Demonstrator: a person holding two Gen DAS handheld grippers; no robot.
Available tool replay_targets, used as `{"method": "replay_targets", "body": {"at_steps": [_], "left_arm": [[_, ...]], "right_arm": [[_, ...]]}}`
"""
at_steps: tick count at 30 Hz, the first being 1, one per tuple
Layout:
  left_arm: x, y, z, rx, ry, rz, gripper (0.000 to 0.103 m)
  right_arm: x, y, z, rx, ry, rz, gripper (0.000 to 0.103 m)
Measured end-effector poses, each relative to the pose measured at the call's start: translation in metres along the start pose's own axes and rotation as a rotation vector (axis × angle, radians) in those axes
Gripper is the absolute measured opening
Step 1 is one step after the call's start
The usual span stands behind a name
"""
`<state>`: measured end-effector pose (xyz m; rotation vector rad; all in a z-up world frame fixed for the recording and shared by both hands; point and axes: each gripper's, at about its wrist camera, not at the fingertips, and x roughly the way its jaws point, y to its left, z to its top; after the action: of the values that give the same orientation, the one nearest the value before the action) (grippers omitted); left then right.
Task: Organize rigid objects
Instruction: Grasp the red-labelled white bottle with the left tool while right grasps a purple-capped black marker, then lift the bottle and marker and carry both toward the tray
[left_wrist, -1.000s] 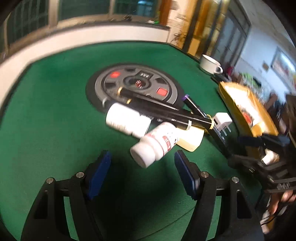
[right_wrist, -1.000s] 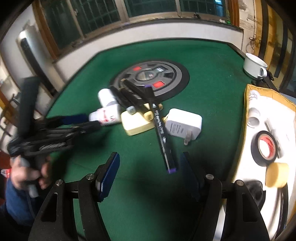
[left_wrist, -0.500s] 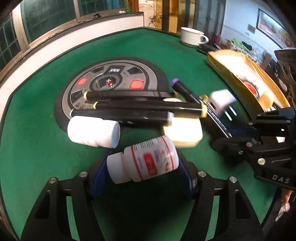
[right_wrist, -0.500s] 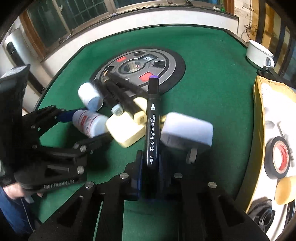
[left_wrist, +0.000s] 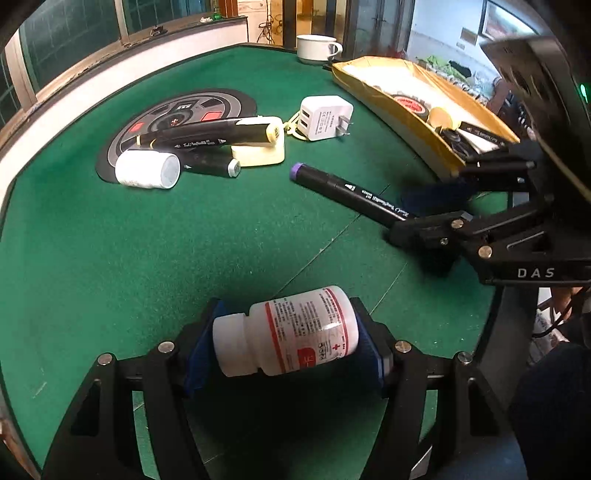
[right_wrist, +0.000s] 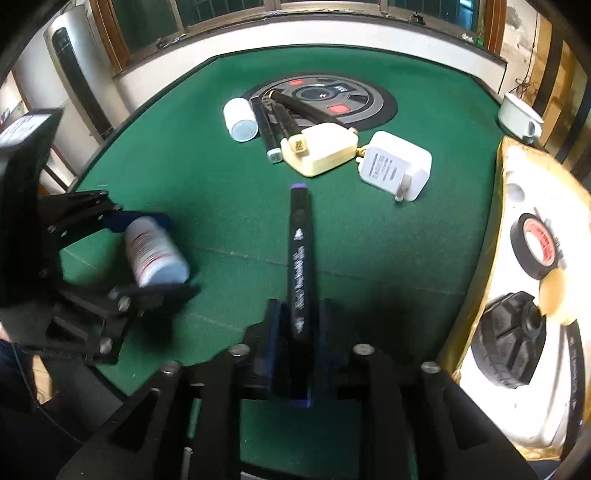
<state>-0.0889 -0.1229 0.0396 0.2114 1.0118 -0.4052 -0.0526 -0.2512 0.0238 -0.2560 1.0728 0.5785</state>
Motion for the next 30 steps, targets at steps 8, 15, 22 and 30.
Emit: {"method": "replay_targets", "body": {"at_steps": [8,15,22,30], "left_arm": [[0.003,-0.001,0.000,-0.065,-0.043,0.039,0.064],[-0.013,0.004,0.002,-0.138,-0.133,0.077,0.064],[-0.028,0.001,0.011,-0.143,-0.237,0.214,0.064],[-0.033,-0.001,0.012,-0.119,-0.270,0.325,0.064]], "right_arm": [[0.005,0.001,0.003,0.013,-0.051,-0.016,0.022],[-0.003,0.002,-0.004,0.063,-0.101,0.039,0.013],[-0.012,0.007,-0.006,0.076,-0.150,0.060,0.013],[-0.014,0.011,-0.008,0.077,-0.163,0.074,0.013]]}}
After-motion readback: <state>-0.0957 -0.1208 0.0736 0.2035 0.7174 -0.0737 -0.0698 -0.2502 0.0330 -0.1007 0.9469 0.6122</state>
